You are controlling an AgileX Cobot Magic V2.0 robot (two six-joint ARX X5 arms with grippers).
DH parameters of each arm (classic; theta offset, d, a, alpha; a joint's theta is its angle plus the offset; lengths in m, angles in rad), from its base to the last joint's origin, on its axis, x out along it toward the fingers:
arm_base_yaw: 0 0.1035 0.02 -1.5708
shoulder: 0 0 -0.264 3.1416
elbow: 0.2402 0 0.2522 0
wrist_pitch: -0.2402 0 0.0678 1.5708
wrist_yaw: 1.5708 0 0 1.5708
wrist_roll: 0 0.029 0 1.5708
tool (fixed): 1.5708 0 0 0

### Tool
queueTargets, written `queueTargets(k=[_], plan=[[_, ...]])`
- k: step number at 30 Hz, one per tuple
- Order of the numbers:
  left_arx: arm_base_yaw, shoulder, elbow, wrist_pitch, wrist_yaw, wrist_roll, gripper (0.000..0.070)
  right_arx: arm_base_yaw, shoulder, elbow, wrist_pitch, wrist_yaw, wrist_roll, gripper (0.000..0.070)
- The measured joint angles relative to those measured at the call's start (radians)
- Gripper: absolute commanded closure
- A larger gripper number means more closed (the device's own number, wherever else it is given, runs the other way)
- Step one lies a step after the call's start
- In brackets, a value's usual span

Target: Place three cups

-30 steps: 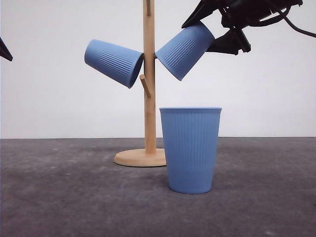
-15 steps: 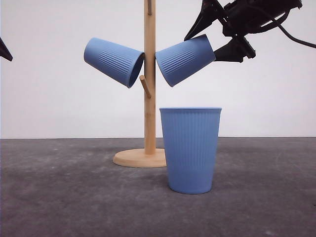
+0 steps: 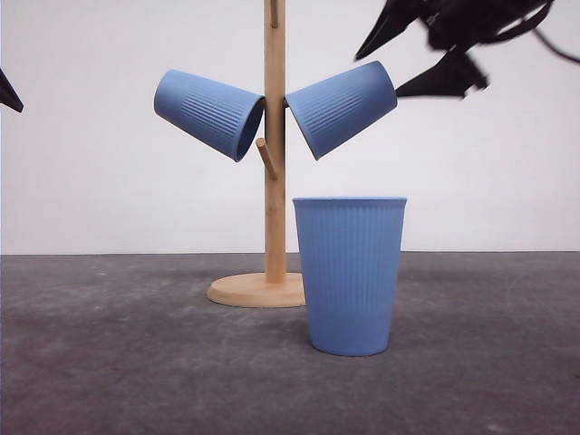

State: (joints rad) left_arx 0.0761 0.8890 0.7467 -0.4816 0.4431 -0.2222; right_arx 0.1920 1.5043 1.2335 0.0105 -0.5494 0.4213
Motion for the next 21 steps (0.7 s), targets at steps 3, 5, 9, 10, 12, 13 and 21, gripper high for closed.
queueTargets(k=[3,5,9,10,12,13,21], plan=[[0.000,0.000,0.000,0.000,0.000,0.000,0.0268,-0.020,-0.083,0.000,-0.084,0.009,-0.037,0.0223],[0.000,0.000,0.000,0.000,0.000,0.000,0.0268,-0.022,-0.137,0.000,-0.173,0.030,-0.079,0.0224],[0.000,0.000,0.000,-0.002,0.000,0.000,0.0268,-0.017,-0.231,-0.034,-0.294,0.059,-0.156,0.0223],[0.000,0.000,0.000,-0.004,0.000,0.000,0.0268,-0.017,-0.256,-0.057,-0.308,0.059,-0.166,0.0224],[0.000,0.000,0.000,-0.008,0.000,0.000,0.0268,-0.015,-0.308,-0.108,-0.341,0.060,-0.177,0.0223],[0.000,0.000,0.000,-0.008,0.000,0.000,0.0268,-0.015,-0.329,-0.130,-0.360,0.060,-0.181,0.0223],[0.000,0.000,0.000,-0.028,0.000,0.000,0.0268,0.078,-0.373,-0.192,-0.652,0.151,-0.214,0.0223]])
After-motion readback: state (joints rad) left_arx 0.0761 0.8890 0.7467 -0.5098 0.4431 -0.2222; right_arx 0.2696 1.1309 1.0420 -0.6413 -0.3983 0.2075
